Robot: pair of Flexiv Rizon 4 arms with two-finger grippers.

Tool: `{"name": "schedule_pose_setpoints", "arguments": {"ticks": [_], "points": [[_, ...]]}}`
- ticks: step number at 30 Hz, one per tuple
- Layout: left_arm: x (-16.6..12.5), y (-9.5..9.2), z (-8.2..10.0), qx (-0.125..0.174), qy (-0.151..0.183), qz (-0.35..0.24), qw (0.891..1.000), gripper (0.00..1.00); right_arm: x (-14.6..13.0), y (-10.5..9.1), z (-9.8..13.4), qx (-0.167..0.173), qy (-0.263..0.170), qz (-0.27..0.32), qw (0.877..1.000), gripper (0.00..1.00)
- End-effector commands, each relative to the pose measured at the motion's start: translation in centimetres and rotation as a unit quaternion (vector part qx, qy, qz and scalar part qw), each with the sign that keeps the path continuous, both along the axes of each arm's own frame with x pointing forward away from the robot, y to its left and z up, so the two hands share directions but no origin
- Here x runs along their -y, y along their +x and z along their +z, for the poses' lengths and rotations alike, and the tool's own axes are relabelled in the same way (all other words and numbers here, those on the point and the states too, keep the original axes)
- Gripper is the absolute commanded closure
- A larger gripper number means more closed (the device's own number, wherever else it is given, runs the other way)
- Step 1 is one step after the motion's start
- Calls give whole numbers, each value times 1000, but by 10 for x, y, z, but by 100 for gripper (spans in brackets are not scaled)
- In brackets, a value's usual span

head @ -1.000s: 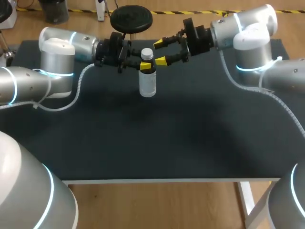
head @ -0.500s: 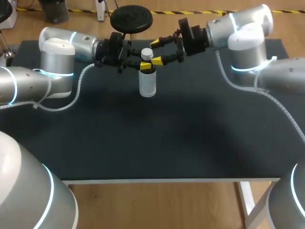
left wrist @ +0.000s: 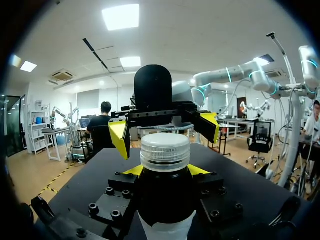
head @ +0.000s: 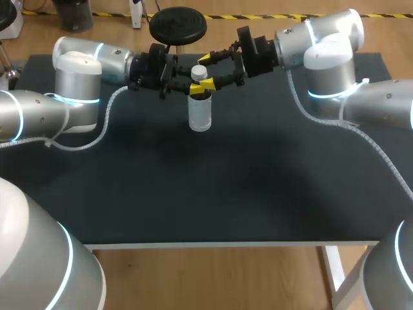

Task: Unscrew the bottle cap

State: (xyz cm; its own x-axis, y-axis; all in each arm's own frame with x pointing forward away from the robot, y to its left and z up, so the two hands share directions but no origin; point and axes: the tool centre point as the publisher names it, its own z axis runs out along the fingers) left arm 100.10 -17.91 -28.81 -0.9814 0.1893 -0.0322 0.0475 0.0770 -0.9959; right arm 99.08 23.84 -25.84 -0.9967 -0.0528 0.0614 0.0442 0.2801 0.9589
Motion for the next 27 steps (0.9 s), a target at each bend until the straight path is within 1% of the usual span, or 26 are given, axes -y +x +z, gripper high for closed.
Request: {"name": "schedule_pose_setpoints", "arguments": {"ticks": [1,22,24,27], "points": [[0,2,-1,0,-1,-3,1000,100,-4,1,-1,1,2,0,1000,0],[0,2,-1,0,-1,-3,1000,100,-13,3,-5,1,16,0,1000,0],[0,2,-1,0,-1,-3,1000,100,-13,3,-5,1,19,0,1000,5],[0,2,-1,0,-1,-3,1000,100,-14,2,-4,2,23,0,1000,4]]}}
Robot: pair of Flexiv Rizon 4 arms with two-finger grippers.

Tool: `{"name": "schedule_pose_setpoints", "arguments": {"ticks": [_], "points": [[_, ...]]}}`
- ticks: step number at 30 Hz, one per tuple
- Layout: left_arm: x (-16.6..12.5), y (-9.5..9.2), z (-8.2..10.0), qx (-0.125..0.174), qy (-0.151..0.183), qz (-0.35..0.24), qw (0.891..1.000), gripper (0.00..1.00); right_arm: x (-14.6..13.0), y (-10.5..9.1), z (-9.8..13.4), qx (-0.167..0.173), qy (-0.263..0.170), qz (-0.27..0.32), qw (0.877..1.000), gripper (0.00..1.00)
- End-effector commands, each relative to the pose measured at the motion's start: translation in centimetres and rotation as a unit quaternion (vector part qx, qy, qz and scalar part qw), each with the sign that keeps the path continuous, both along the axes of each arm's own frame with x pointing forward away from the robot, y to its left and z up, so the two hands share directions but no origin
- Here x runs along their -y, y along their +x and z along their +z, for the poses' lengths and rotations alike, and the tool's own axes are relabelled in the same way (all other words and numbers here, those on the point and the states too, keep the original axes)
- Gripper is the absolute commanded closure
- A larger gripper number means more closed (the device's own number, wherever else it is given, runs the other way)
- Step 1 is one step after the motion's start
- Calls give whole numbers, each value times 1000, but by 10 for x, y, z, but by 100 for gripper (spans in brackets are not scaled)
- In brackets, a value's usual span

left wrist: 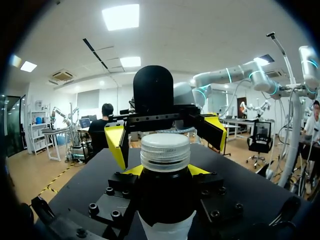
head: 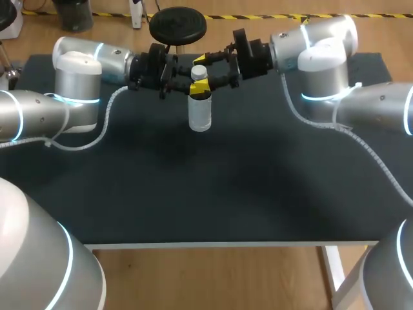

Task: Unscrew the bottle cap

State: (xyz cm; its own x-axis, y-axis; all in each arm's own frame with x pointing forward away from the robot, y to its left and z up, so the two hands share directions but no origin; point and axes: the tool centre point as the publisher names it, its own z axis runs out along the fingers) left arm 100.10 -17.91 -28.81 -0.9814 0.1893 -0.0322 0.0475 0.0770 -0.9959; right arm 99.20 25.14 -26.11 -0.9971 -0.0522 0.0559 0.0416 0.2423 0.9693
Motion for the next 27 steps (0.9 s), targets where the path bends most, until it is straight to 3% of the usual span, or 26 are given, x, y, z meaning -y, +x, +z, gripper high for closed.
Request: {"name": "schedule_pose_setpoints", "arguments": {"ticks": [1,10,15,23,27], "points": [[0,2,-1,0,-1,-3,1000,100,-1,1,-1,1,5,2,1000,3],[0,2,-1,0,-1,-3,1000,100,-1,1,1,2,11,4,1000,10],[0,2,-1,0,-1,-3,1000,100,-2,1,0,1,10,6,1000,40],[0,2,-1,0,-1,-3,1000,100,-2,1,-1,0,12,7,1000,44],[0,2,-1,0,-1,-3,1000,100,-2,1,-1,-1,11,7,1000,55]]}}
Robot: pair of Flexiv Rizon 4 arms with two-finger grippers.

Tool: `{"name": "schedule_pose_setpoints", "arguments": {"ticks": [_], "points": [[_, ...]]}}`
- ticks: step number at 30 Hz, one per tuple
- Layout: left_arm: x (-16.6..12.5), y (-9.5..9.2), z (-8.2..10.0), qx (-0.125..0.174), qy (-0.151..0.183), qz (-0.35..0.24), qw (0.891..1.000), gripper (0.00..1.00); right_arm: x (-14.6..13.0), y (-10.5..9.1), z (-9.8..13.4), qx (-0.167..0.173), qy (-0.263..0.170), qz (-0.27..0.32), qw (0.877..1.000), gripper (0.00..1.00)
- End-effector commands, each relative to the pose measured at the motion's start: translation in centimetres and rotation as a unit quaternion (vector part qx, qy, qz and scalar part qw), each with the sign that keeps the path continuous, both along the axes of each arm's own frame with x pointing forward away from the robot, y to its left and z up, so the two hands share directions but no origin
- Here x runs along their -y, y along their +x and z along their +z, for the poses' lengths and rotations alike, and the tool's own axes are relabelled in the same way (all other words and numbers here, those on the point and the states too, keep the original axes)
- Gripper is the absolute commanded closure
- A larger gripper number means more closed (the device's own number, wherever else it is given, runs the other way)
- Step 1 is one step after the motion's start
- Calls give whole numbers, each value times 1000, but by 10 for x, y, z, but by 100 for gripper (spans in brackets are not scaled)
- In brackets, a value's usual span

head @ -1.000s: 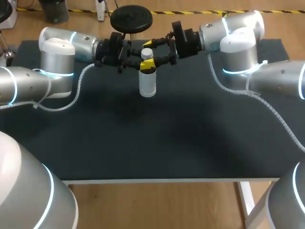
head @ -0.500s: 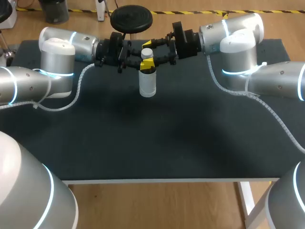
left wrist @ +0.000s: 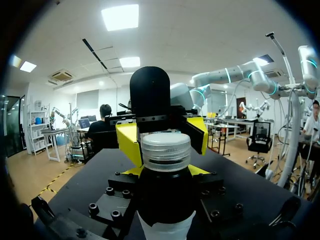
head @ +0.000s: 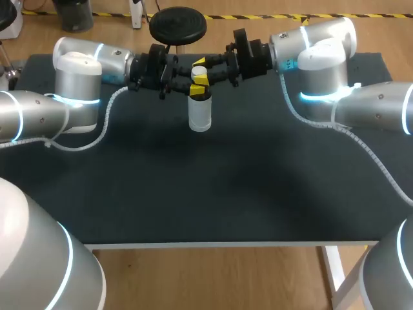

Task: Unscrew the bottle cap

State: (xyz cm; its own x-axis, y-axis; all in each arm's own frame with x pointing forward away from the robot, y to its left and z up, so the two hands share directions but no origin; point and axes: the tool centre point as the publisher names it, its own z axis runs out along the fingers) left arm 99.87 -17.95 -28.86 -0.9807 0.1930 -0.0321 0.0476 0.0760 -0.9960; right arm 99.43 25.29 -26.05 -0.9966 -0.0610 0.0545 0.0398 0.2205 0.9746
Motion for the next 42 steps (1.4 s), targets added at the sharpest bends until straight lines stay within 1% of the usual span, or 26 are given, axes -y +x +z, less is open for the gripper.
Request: {"name": "schedule_pose_setpoints", "arguments": {"ticks": [1,3,4,5,10,14,17,18,19,20,22,23,25,26,28,29,30,35,36,38,41,42], "points": [[0,4,-1,0,0,-1,1000,100,0,-2,-2,-1,0,4,1000,60],[0,4,-1,0,0,-1,1000,100,0,-1,-3,0,0,6,1000,73],[0,4,-1,0,0,-1,1000,100,-1,0,-3,0,-1,8,1000,88],[0,4,-1,0,0,-1,1000,100,-1,1,-4,1,-2,13,1000,99],[0,4,-1,0,0,-1,1000,100,-3,5,-4,5,-8,44,999,100],[0,4,-1,0,0,-1,1000,100,-3,8,-5,13,-8,96,995,100],[0,4,-1,0,0,-1,1000,100,-4,10,-5,7,-4,144,989,100],[0,4,-1,0,0,-1,1000,100,-5,10,-4,6,-3,171,985,100],[0,4,-1,0,0,-1,1000,100,-5,10,-4,4,-5,184,983,100],[0,4,-1,0,0,-1,1000,100,-6,11,-4,-1,3,212,977,100],[0,4,-1,0,0,-1,1000,100,-7,11,-2,0,-10,232,973,100],[0,4,-1,0,0,-1,1000,100,-8,10,-2,-1,-8,255,967,100],[0,4,-1,0,0,-1,1000,100,-10,8,-1,-4,-12,285,959,100],[0,4,-1,0,0,-1,1000,100,-11,7,-1,-7,-10,309,951,100],[0,4,-1,0,0,-1,1000,100,-12,5,-2,-8,-18,334,943,100],[0,4,-1,0,0,-1,1000,100,-12,3,-3,-7,-14,355,935,100],[0,4,-1,0,0,-1,1000,100,-13,2,-2,-5,-9,364,931,100],[0,4,-1,0,0,-1,1000,100,-12,-4,-2,1,5,432,902,100],[0,4,-1,0,0,-1,1000,100,-12,-5,-1,2,9,439,899,100],[0,4,-1,0,0,-1,1000,100,-12,-7,-2,4,13,462,887,100],[0,4,-1,0,0,-1,1000,100,-11,-9,-3,5,9,487,873,100],[0,4,-1,0,0,-1,1000,100,-10,-10,-3,5,8,500,866,100]]}}
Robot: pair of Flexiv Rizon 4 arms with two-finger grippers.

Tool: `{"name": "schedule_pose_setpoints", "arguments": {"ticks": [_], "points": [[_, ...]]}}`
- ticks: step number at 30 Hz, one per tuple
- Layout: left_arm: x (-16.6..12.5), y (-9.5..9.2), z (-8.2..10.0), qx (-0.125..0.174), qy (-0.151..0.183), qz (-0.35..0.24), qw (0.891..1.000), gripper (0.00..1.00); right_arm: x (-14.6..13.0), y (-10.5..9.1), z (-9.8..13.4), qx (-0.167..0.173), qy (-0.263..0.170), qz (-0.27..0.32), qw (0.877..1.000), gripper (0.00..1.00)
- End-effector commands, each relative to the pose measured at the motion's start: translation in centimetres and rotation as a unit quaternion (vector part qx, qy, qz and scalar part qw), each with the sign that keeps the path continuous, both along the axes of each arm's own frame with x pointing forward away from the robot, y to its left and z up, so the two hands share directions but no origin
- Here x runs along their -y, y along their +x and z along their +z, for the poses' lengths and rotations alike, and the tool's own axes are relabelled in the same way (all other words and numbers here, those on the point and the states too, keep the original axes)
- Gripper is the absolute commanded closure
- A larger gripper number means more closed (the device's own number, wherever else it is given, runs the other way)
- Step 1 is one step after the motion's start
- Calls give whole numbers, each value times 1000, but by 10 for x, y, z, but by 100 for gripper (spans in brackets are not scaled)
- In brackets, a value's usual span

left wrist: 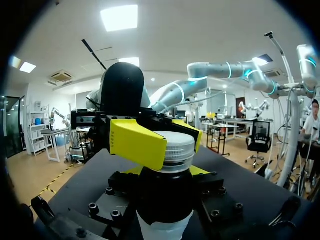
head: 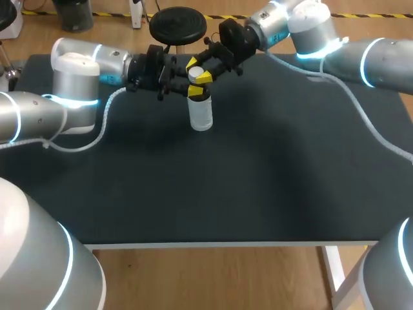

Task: Unscrew the bottle cap

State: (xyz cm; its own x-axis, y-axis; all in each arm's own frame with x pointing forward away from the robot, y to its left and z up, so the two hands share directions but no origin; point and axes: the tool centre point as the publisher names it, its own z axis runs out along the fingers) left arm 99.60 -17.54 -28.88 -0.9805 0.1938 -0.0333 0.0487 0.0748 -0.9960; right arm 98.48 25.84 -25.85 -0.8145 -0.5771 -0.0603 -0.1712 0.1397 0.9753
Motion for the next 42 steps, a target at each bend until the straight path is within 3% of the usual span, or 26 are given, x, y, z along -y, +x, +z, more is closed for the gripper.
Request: {"name": "schedule_pose_setpoints", "arguments": {"ticks": [1,4,11,23,29,32,33,34,35,38,42], "points": [[4,7,-1,-1,0,0,1000,100,-4,-1,-5,-32,-39,250,967,100],[4,7,-1,-1,0,0,1000,100,-2,1,-5,-31,-43,260,964,100],[4,7,-1,-1,0,0,1000,100,3,5,-3,-35,-65,321,944,100],[4,7,-1,-1,0,0,1000,100,10,0,-5,-39,-94,439,893,100],[4,7,-1,-1,0,0,1000,100,7,0,-5,-38,-101,476,873,100],[4,7,-1,-1,0,0,1000,100,5,-1,-6,-36,-109,479,870,100],[4,7,-1,-1,0,0,1000,100,5,-1,-7,-34,-110,477,871,82],[4,7,-1,-1,0,0,1000,100,4,-1,-7,-33,-110,474,873,4],[4,7,-1,-1,0,0,1000,100,4,-2,-6,-30,-108,469,876,0],[4,7,-1,-1,0,0,1000,100,5,-4,-5,-27,-102,450,887,0],[4,7,-1,-1,0,0,1000,100,10,-5,0,-19,-79,392,916,0]]}}
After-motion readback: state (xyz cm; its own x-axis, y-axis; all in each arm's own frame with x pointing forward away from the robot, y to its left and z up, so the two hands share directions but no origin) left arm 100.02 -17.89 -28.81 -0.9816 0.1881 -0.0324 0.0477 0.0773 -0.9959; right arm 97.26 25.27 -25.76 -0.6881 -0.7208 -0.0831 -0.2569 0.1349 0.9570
